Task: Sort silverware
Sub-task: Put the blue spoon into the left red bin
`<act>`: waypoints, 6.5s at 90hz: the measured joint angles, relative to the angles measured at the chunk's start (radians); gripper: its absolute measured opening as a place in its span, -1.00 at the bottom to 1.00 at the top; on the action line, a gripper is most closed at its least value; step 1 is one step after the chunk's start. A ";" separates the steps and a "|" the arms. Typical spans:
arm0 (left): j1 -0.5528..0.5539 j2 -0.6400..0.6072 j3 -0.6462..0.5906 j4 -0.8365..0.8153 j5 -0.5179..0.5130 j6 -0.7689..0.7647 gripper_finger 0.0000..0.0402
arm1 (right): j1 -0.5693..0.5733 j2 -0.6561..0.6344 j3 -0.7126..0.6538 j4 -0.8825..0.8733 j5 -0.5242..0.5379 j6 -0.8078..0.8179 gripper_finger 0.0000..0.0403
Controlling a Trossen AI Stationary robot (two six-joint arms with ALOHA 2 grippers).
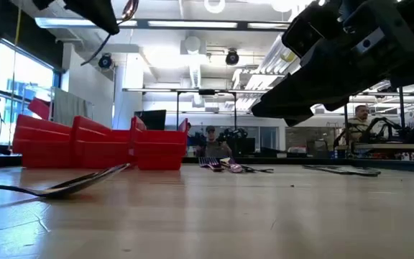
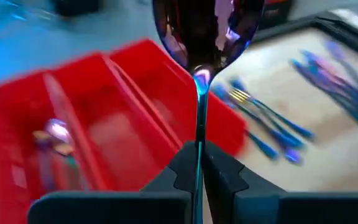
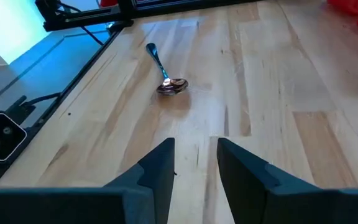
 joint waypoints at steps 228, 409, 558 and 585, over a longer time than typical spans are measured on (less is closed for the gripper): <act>0.212 -0.158 -0.151 0.406 0.760 0.511 -0.72 | 0.000 0.000 0.000 -0.040 -0.008 0.035 -0.45; -0.211 0.480 -0.129 0.759 0.982 0.262 -0.53 | 0.000 0.000 0.000 -0.056 -0.024 0.037 -0.45; 0.806 -0.121 -0.274 0.190 0.196 0.422 -1.00 | 0.002 0.000 0.000 -0.094 -0.032 0.080 -0.45; 1.031 -0.093 -0.372 0.411 0.346 0.630 -1.00 | 0.002 0.000 0.000 -0.099 -0.032 0.083 -0.45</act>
